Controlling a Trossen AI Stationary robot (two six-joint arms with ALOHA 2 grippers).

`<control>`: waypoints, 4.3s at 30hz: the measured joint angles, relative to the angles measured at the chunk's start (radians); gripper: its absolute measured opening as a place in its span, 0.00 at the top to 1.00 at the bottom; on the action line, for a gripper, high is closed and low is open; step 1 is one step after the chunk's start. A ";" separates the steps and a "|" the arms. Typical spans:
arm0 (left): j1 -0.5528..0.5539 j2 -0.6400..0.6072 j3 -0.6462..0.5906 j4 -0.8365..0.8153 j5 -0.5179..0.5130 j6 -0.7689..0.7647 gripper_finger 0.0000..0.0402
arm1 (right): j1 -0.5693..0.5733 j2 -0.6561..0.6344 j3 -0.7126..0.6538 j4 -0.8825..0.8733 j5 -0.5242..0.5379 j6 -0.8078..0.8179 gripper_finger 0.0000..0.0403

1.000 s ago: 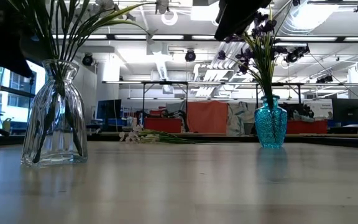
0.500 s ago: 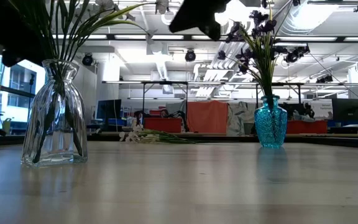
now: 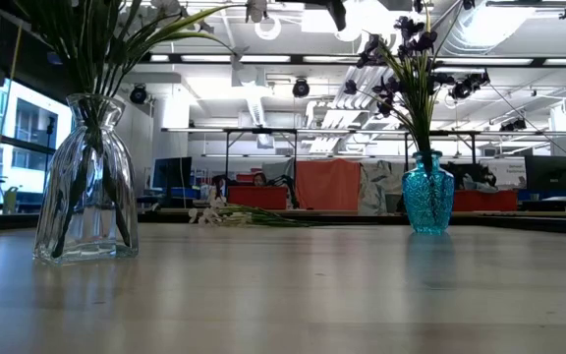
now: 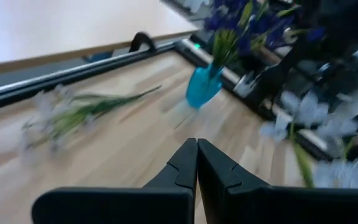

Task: Sort flowers into vase by color
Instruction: Put the white flowers into the transparent vase

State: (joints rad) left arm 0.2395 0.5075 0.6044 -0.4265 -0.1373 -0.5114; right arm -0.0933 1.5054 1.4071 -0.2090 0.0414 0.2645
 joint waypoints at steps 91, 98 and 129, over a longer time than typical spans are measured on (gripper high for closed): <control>0.480 0.525 0.070 0.791 0.423 -0.107 1.00 | -0.571 0.552 0.000 -0.310 -0.258 -0.314 0.52; 0.479 0.525 0.070 0.791 0.423 -0.097 1.00 | -0.567 0.552 0.000 -0.323 -0.280 -0.318 0.52; 0.479 0.525 0.070 0.790 0.422 -0.087 1.00 | -0.568 0.548 -0.094 -0.231 -0.203 -0.331 0.90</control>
State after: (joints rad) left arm 0.7185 1.0328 0.6743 0.3637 0.2845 -0.5980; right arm -0.6617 2.0537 1.3132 -0.4400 -0.1618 -0.0668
